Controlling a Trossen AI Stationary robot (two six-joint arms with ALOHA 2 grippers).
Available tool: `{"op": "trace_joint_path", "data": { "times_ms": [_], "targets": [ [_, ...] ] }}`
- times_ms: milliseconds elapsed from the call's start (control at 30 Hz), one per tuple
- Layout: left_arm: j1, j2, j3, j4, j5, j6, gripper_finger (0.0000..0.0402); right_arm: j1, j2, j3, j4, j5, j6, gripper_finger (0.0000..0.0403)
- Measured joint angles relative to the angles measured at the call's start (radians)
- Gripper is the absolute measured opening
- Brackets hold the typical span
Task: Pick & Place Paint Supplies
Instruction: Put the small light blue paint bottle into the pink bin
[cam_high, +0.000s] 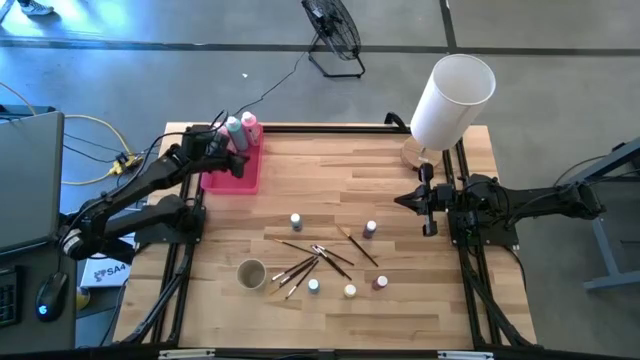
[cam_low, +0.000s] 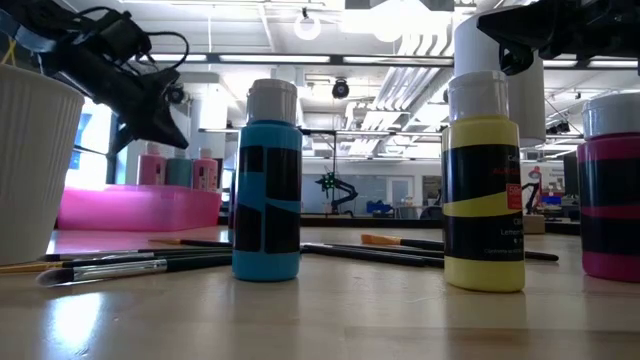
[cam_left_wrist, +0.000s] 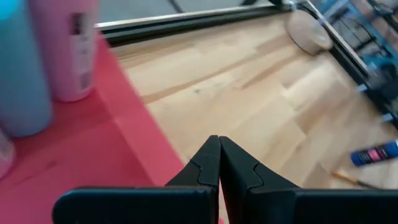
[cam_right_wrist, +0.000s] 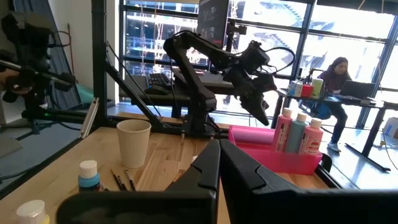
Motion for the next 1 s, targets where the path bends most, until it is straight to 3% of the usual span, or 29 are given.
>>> {"op": "trace_joint_path", "data": {
  "times_ms": [333, 667, 800, 1000],
  "targets": [
    [-0.338, 0.001, 0.0, 0.193, -0.229, 0.075, 0.0, 0.0, 0.0, 0.0, 0.001, 0.0, 0.0, 0.0003],
    [-0.534, 0.002, 0.0, 0.231, -0.157, 0.366, 0.0, 0.0, 0.0, 0.0, 0.001, 0.0, 0.0, 0.0003],
    [-0.562, 0.002, 0.0, 0.23, -0.143, 0.448, 0.0, 0.0, 0.0, 0.0, 0.001, 0.0, 0.0, 0.0003],
    [-0.56, 0.002, 0.0, 0.23, -0.146, 0.456, 0.0, 0.0, 0.0, 0.0, 0.001, 0.0, 0.0, 0.0003]
  ]
}}
